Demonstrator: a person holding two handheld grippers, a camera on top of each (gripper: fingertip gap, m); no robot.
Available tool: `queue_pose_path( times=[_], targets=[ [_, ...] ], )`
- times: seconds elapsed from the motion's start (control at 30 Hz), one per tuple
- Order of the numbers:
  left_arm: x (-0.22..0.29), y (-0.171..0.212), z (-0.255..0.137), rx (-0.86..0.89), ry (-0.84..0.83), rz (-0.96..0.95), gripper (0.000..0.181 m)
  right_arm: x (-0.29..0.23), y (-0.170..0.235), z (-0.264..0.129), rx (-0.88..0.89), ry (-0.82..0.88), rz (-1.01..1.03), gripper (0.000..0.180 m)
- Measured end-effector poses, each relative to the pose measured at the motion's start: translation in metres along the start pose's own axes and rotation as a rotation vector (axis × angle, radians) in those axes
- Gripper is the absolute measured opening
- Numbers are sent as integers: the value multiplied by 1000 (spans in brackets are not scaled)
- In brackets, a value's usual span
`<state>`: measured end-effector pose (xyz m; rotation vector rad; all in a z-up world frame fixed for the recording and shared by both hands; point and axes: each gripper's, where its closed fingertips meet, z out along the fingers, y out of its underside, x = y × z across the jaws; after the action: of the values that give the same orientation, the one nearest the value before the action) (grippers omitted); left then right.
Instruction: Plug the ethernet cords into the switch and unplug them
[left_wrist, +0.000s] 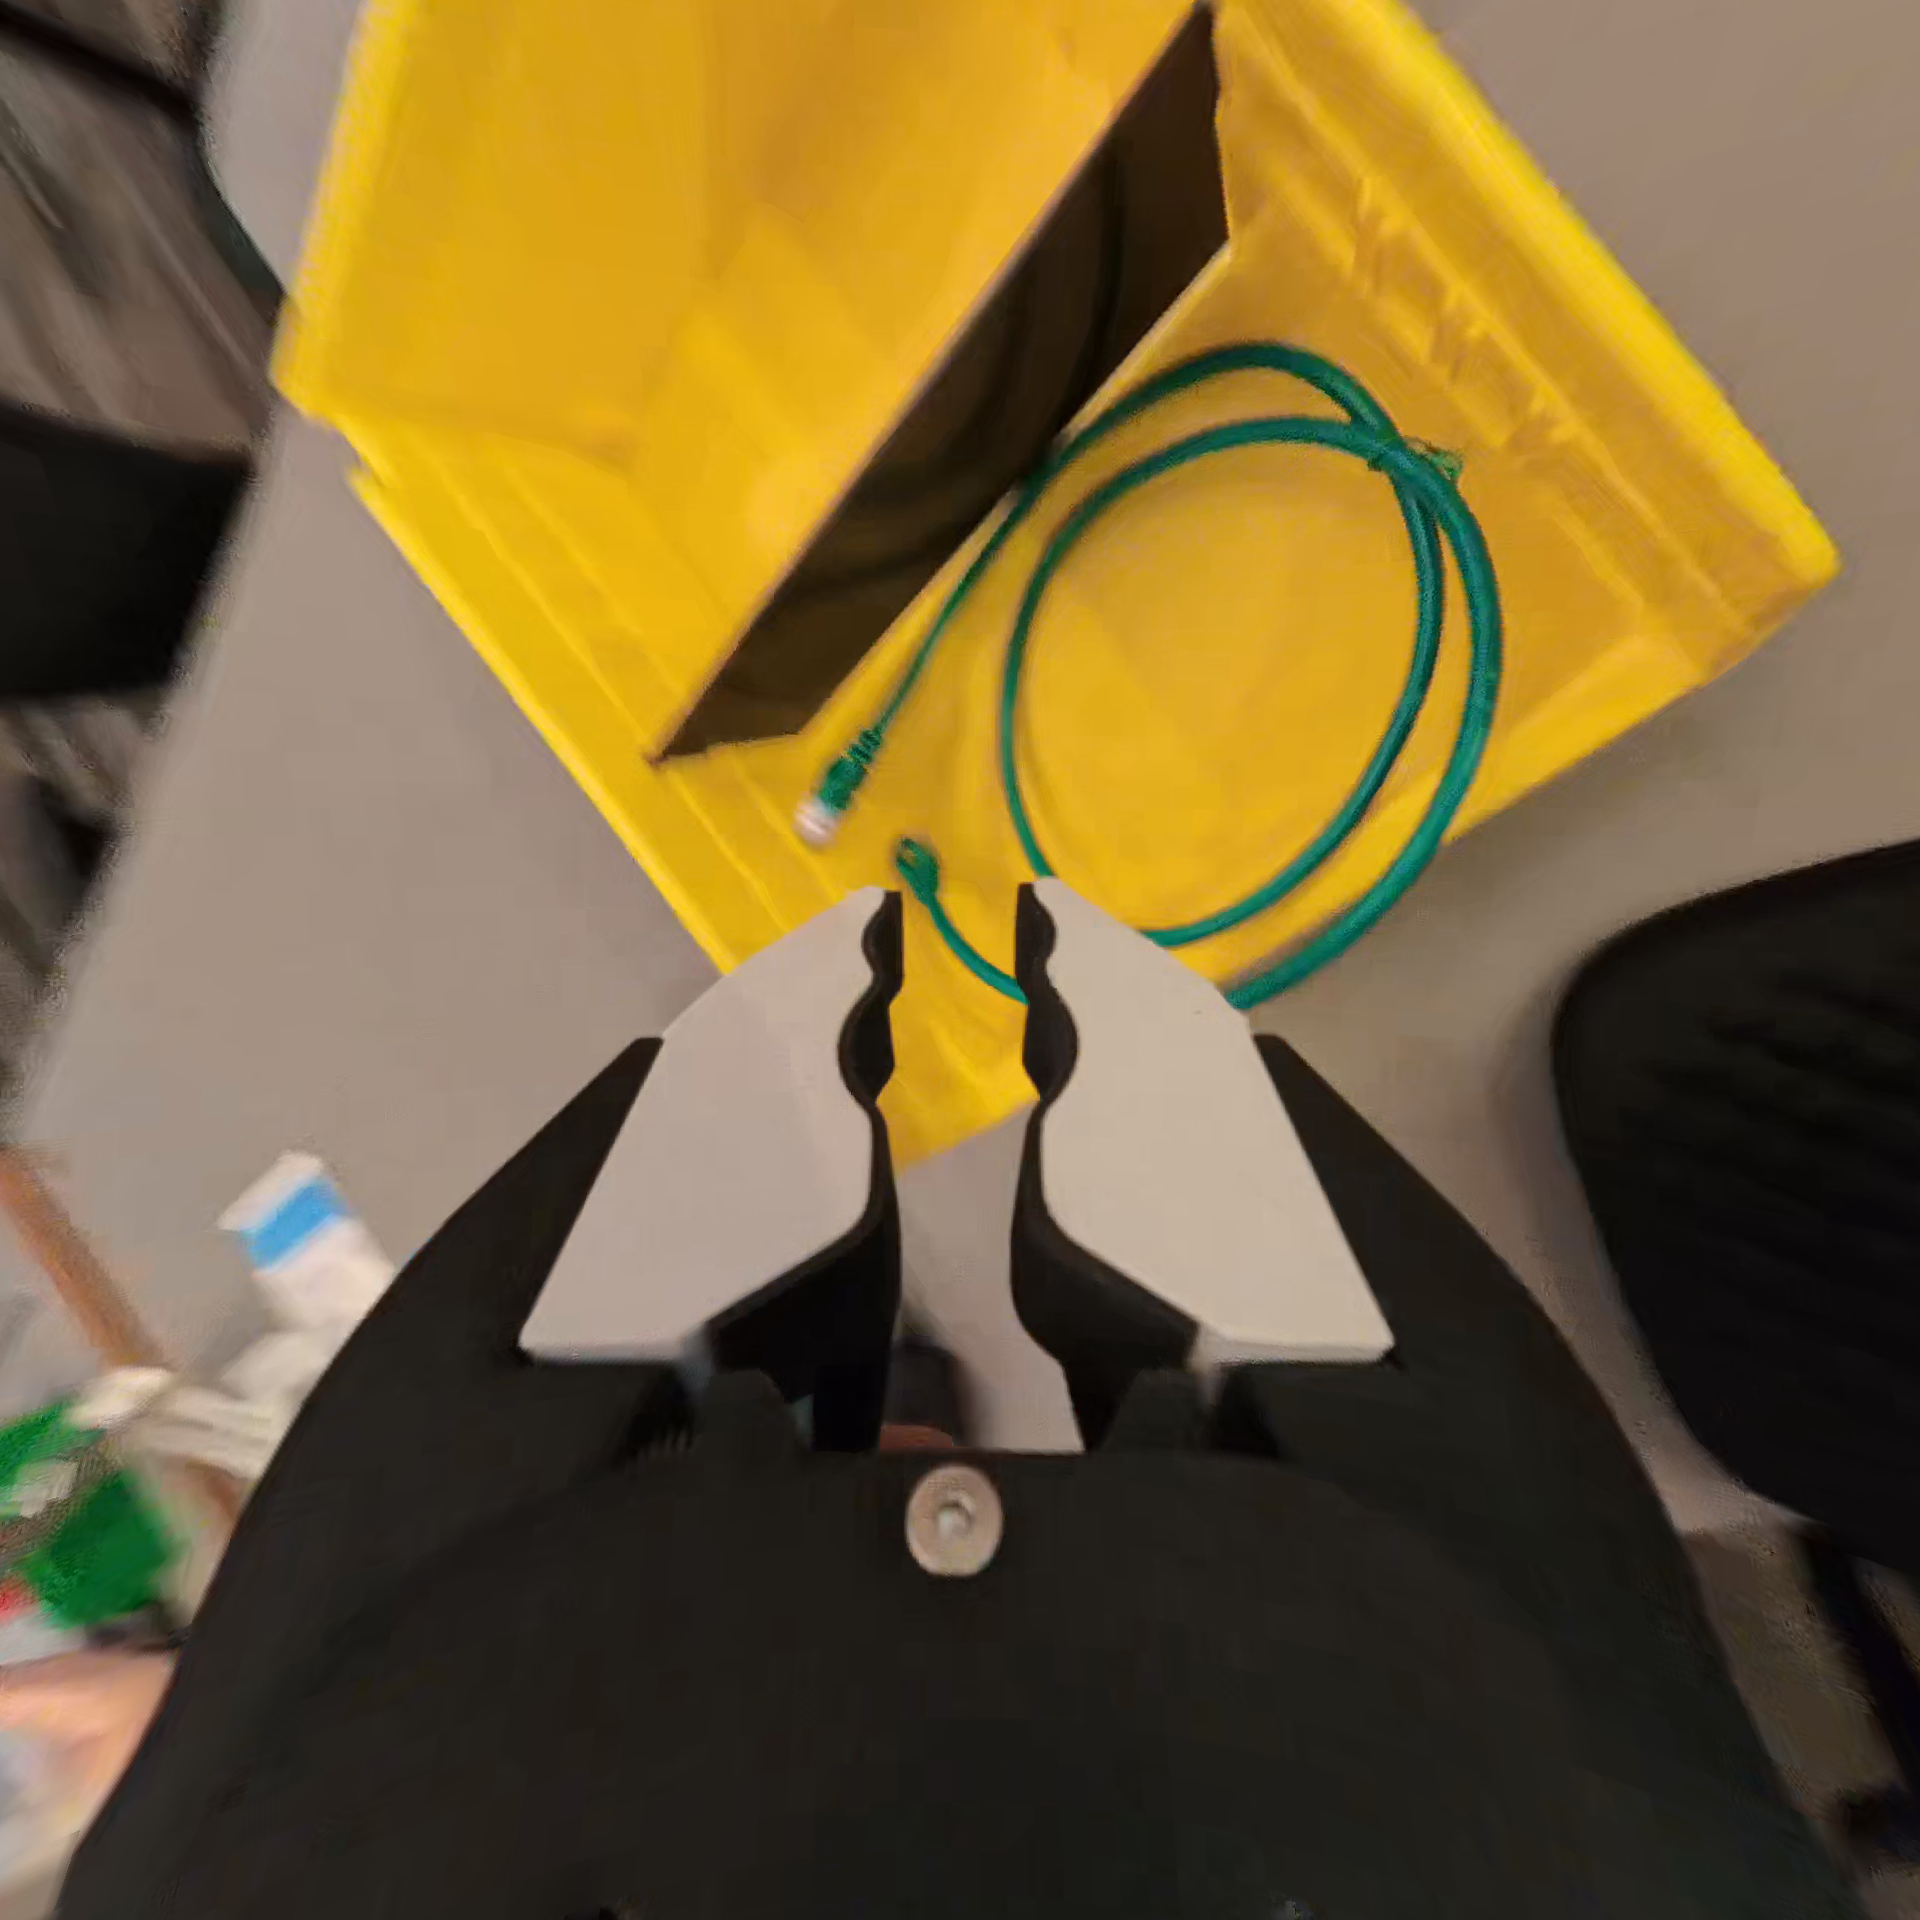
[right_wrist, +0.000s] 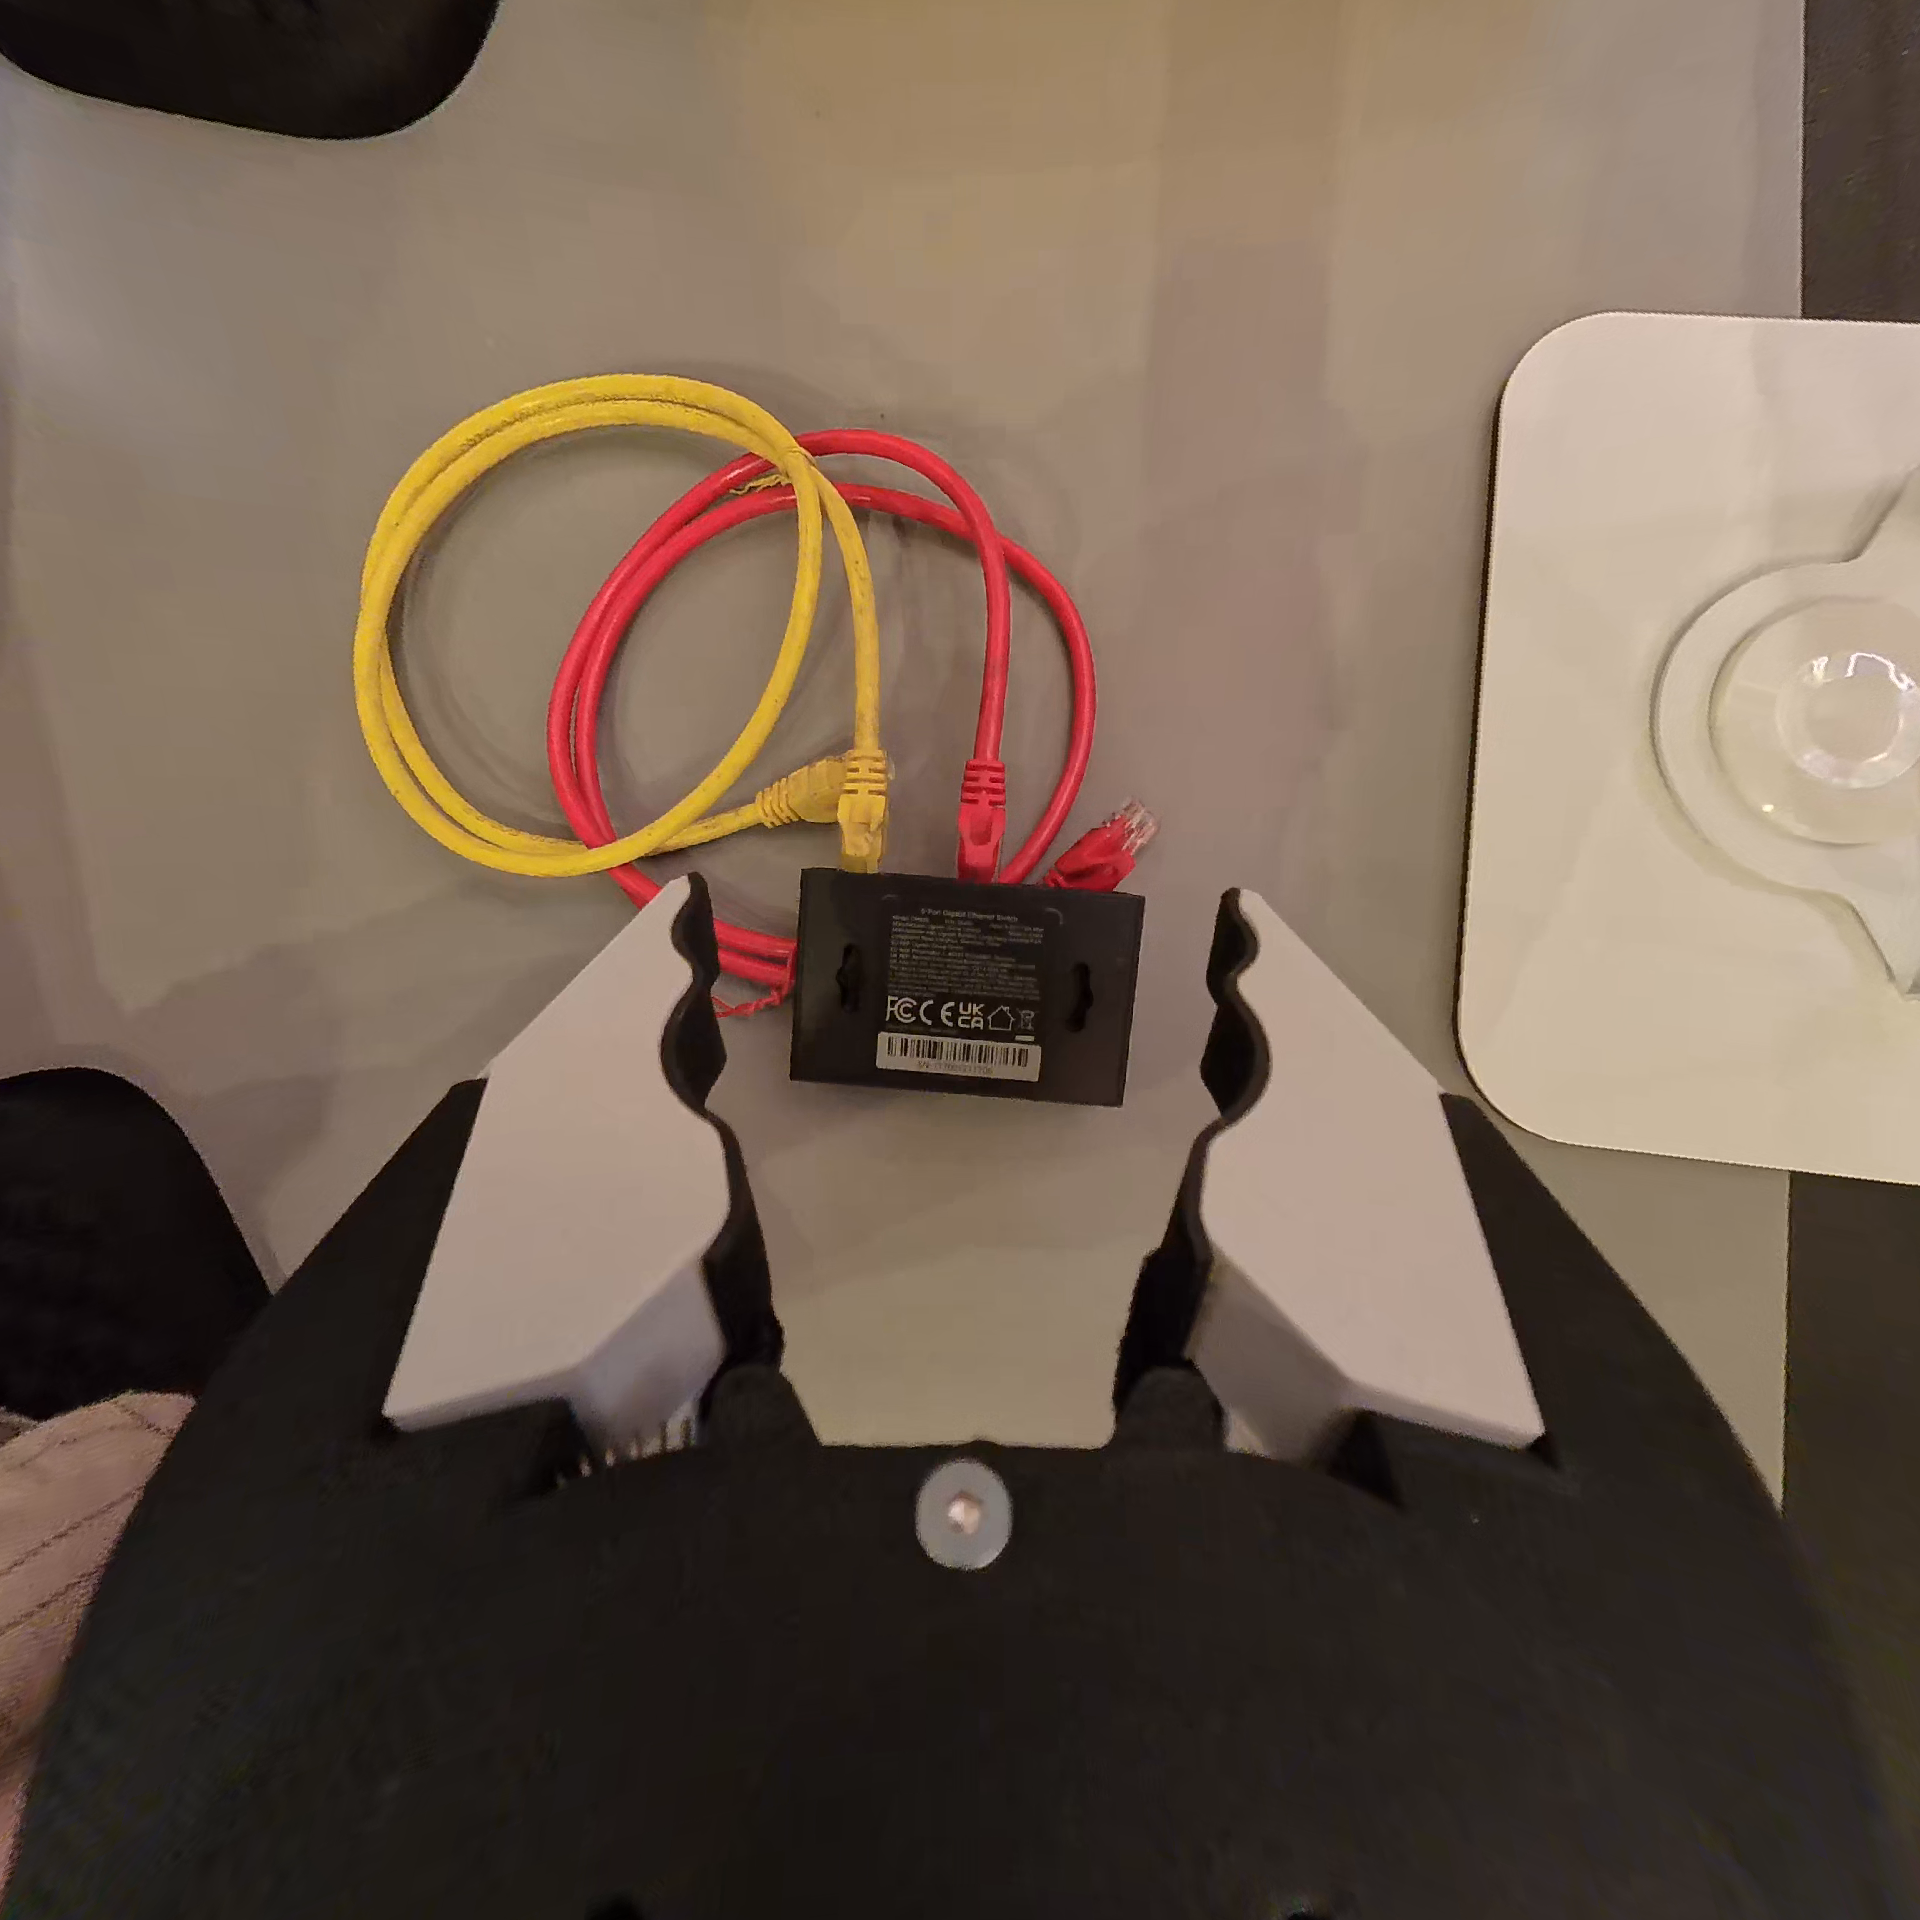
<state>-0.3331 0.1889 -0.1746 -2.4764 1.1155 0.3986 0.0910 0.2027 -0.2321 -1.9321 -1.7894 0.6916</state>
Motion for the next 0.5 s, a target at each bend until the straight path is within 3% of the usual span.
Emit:
queue_pose_path(
  times=[0.07,0.3,0.5],
  targets=[
    [14,10,9,18,128,-155,24,0,-2,0,7,-4,-2,94],
    [28,25,32,-12,271,-469,31,-2,-6,-5,36,-6,-14,94],
    [24,46,52,-162,187,-505,33,-4,-10,-11,61,-1,-26,92]
  ],
)
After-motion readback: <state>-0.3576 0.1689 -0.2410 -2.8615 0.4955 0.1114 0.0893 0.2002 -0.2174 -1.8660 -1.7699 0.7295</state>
